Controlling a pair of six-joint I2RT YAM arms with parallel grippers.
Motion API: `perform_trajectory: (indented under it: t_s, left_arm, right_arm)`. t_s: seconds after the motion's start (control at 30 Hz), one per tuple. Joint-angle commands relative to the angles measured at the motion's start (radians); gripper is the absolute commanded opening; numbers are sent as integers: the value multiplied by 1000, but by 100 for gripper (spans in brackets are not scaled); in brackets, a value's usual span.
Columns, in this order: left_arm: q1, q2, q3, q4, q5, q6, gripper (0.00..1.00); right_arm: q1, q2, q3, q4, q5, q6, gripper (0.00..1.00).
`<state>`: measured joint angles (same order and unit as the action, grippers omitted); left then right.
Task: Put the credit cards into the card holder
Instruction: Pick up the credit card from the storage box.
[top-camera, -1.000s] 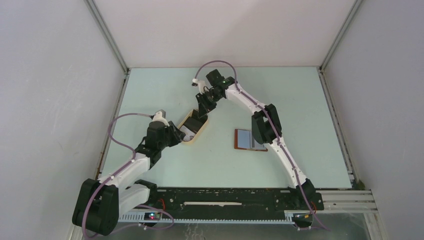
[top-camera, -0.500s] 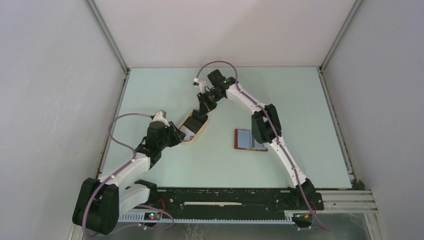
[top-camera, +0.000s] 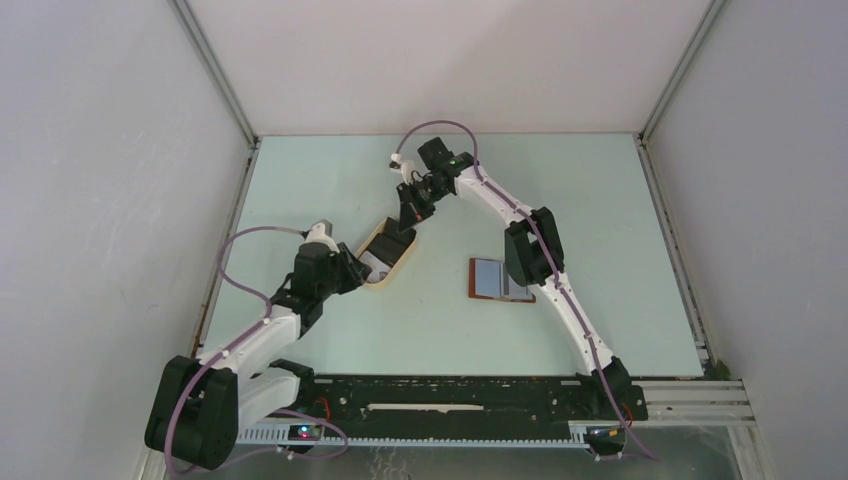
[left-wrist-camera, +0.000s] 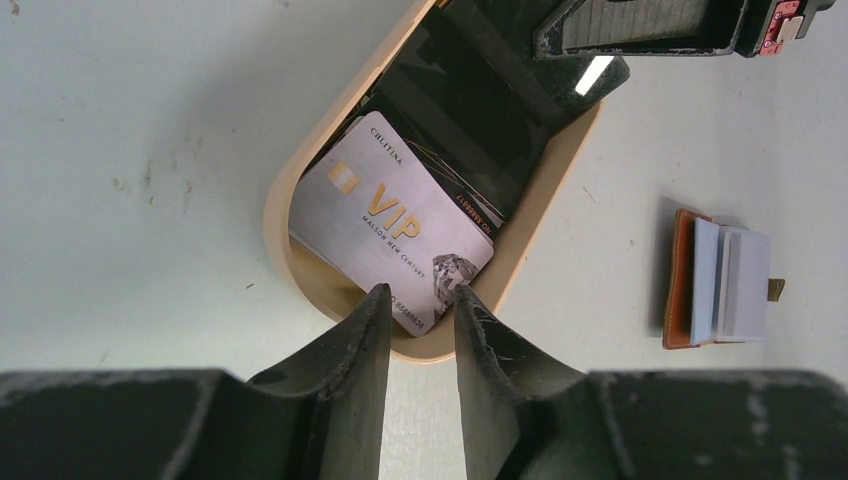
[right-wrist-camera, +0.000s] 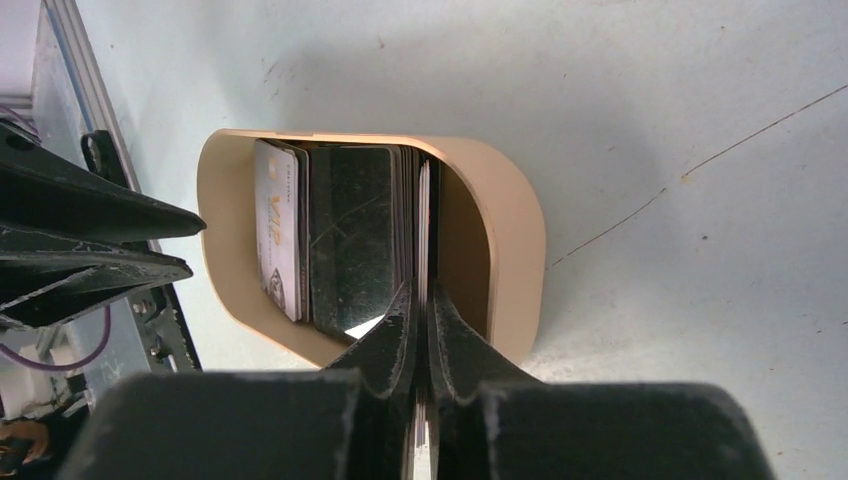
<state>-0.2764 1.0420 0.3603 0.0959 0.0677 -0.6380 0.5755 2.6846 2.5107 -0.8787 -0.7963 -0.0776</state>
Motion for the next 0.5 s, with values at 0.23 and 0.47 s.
perform_trajectory:
  t_s: [0.23, 0.47]
  left_arm:
    - [8, -8, 34, 27, 20, 1, 35]
    - [8, -10, 33, 29, 23, -2, 35]
  right_arm:
    - [-19, -42, 18, 26, -90, 42, 27]
    - [-18, -42, 19, 28, -88, 44, 27]
